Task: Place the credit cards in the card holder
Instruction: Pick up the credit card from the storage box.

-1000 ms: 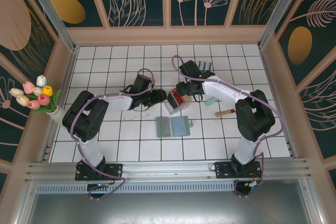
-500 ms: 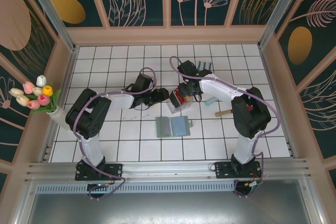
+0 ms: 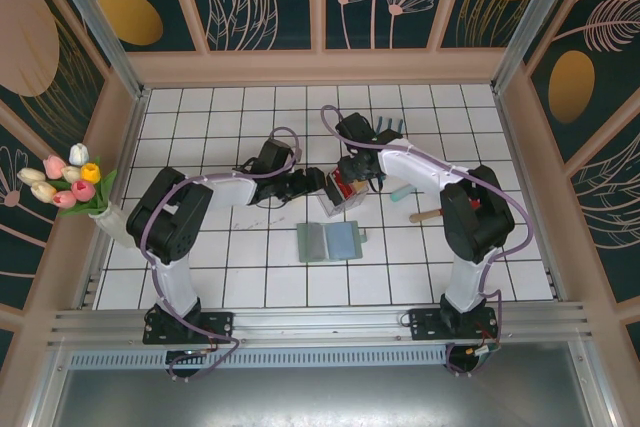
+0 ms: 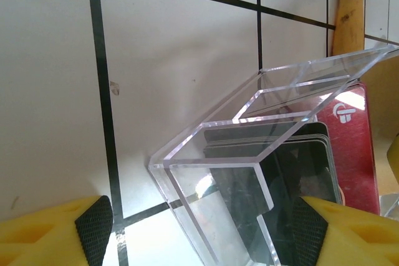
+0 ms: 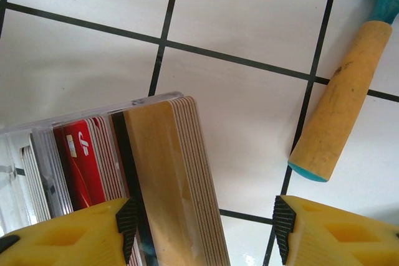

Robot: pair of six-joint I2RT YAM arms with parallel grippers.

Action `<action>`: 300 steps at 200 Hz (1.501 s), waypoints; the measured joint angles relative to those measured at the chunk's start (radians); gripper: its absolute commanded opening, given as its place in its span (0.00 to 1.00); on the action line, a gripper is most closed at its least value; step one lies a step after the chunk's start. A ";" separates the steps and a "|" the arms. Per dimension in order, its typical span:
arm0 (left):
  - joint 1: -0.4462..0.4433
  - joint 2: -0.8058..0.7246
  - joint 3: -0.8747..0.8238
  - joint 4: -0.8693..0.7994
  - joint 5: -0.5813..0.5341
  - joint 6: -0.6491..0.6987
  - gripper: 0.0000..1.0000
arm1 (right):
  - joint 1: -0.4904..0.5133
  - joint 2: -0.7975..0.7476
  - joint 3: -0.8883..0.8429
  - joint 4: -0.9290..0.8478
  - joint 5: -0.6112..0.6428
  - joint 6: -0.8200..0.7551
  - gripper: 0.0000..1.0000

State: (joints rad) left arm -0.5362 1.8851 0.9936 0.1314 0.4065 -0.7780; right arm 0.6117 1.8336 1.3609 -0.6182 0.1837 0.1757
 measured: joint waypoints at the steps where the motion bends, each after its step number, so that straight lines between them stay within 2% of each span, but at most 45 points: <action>1: 0.000 0.000 0.002 -0.002 0.000 0.000 0.75 | 0.000 0.000 0.000 0.000 0.000 0.000 0.63; 53: 0.000 0.020 0.023 -0.025 -0.014 0.008 0.65 | 0.000 0.016 0.000 -0.011 0.024 -0.011 0.62; 124: -0.008 0.029 0.031 -0.023 -0.026 0.023 0.62 | 0.011 0.025 0.020 -0.036 0.089 -0.011 0.57; 150: -0.008 0.031 0.033 -0.024 -0.026 0.027 0.62 | 0.011 0.025 0.032 -0.045 0.098 -0.014 0.54; 221: -0.008 0.035 0.041 -0.033 -0.025 0.034 0.62 | 0.014 0.025 0.043 -0.049 0.087 -0.013 0.37; 251: -0.008 0.035 0.041 -0.034 -0.024 0.035 0.62 | 0.017 0.025 0.045 -0.051 0.085 -0.014 0.36; 263: -0.008 0.036 0.042 -0.035 -0.024 0.035 0.62 | 0.017 0.025 0.045 -0.052 0.085 -0.014 0.32; 300: -0.008 0.038 0.047 -0.040 -0.022 0.039 0.61 | 0.023 0.025 0.051 -0.057 0.087 -0.014 0.28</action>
State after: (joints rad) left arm -0.5446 1.9232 1.0401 0.0917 0.3843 -0.7391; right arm 0.6350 1.8584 1.4117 -0.6754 0.2703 0.1619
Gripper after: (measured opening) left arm 0.617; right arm 0.285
